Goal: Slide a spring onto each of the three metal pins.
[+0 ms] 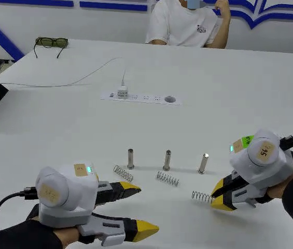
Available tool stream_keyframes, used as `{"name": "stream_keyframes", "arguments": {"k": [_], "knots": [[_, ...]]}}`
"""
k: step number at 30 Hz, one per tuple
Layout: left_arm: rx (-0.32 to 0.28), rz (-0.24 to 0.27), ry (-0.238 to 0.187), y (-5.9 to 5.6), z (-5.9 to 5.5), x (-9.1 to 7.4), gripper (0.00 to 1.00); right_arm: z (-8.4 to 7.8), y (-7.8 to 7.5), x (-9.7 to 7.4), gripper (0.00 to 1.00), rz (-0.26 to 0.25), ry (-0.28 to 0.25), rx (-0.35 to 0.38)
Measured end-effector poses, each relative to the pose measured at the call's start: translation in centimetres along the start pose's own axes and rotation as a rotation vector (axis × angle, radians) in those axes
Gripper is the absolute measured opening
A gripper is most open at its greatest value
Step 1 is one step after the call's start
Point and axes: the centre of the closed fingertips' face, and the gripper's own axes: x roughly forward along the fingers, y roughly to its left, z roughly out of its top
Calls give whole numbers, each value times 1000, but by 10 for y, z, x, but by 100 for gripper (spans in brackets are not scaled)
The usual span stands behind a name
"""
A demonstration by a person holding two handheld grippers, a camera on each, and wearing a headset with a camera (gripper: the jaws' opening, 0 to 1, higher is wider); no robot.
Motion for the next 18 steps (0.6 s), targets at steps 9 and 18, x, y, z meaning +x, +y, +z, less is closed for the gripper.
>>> {"name": "stream_keyframes", "arguments": {"k": [9,18], "knots": [[10,-40,12,-4,0,17,45,26,24,4,11,53,-39,-73],[28,-57,13,-8,4,21,33,48,38,9,11,89,-60,-160]]}}
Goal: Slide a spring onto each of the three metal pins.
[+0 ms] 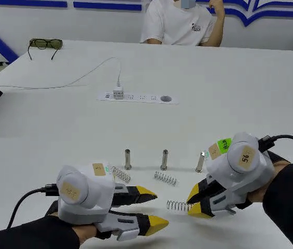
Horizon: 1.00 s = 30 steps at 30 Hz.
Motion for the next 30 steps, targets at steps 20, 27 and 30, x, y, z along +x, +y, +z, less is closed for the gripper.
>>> {"name": "stream_keyframes", "arguments": {"k": [20,27,30], "knots": [[68,-31,44,-15,-6,3,12,17,19,7,11,73,-4,-148],[86,-36,51,-17,-8,3,11,17,20,6,12,75,-4,-161],[86,-43,52,-18,-8,3,10,16,21,6,12,77,-6,-148]]}}
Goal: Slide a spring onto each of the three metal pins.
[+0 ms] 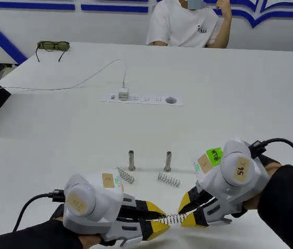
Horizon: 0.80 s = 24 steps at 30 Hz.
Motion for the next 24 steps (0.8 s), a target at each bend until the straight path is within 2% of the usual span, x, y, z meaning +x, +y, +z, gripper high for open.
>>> {"name": "stream_keyframes", "arguments": {"k": [5,9,17,20,24], "knots": [[9,-22,5,-6,0,1,10,-3,4,2,13,6,9,24],[16,-31,-13,-10,6,0,10,-5,5,2,15,4,8,37],[15,-33,-18,-8,6,1,10,-4,5,-3,12,-19,-11,62],[16,-35,-15,-8,6,2,10,0,3,-9,12,-26,-37,95],[11,-32,-20,-5,7,2,10,11,0,-20,12,-35,-99,130]]}}
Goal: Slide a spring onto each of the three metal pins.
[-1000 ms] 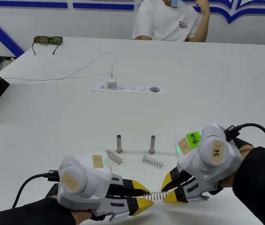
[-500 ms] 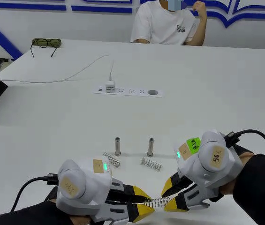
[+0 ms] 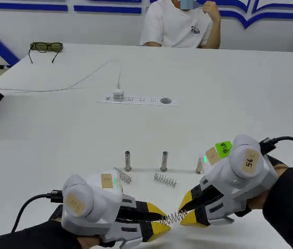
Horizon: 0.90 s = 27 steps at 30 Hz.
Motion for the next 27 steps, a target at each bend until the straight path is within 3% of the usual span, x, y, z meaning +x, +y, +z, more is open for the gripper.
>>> {"name": "stream_keyframes", "arguments": {"k": [8,17,27], "knots": [[-7,16,1,4,0,-1,10,23,2,-4,11,0,-101,31],[-15,27,-5,5,2,-1,10,45,0,-2,11,-2,-176,29],[-14,24,-3,4,3,2,10,51,1,2,11,-2,-200,27]]}}
